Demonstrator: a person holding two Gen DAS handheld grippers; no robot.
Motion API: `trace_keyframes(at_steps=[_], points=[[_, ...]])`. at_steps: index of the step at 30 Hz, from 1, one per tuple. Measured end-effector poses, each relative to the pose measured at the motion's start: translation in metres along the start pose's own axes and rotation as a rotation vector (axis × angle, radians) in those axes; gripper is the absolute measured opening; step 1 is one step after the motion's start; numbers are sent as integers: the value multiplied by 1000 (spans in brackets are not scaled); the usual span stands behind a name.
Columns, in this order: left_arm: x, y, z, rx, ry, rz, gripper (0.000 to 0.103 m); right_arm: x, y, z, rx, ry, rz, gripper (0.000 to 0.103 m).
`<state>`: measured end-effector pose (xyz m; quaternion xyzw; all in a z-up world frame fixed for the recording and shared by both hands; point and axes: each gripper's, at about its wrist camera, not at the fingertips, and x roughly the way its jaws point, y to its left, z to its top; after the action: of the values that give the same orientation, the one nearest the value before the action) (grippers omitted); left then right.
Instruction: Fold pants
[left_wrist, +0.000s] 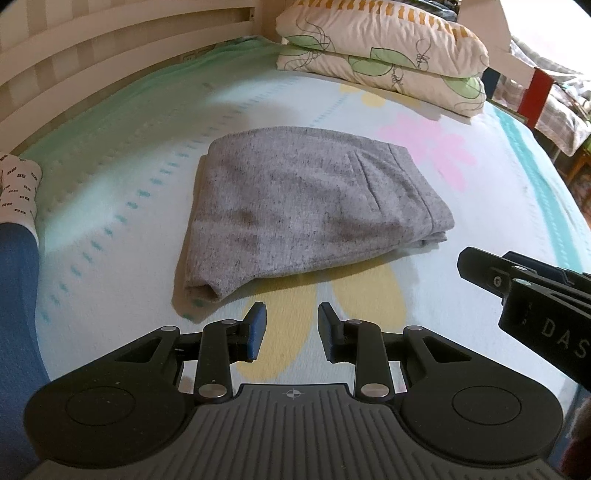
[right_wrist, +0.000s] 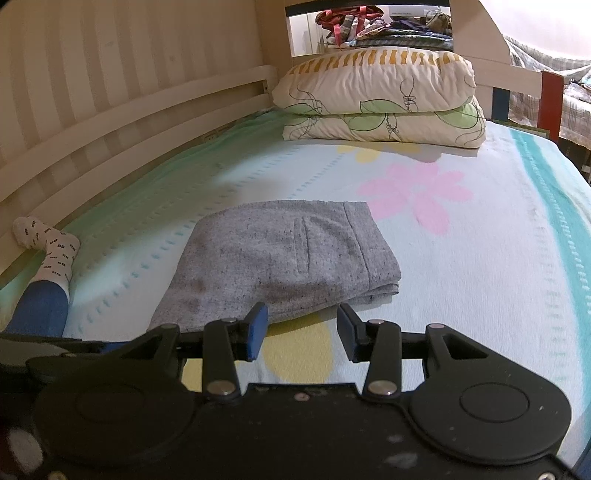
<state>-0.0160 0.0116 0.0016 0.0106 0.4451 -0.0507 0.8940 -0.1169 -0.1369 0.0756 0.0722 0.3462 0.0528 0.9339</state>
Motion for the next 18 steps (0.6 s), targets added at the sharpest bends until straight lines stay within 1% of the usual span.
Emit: trace_keyframes(at_steps=[18], points=[[3, 1, -1, -2, 14, -5, 30, 3, 5, -3, 0, 4, -1, 45]])
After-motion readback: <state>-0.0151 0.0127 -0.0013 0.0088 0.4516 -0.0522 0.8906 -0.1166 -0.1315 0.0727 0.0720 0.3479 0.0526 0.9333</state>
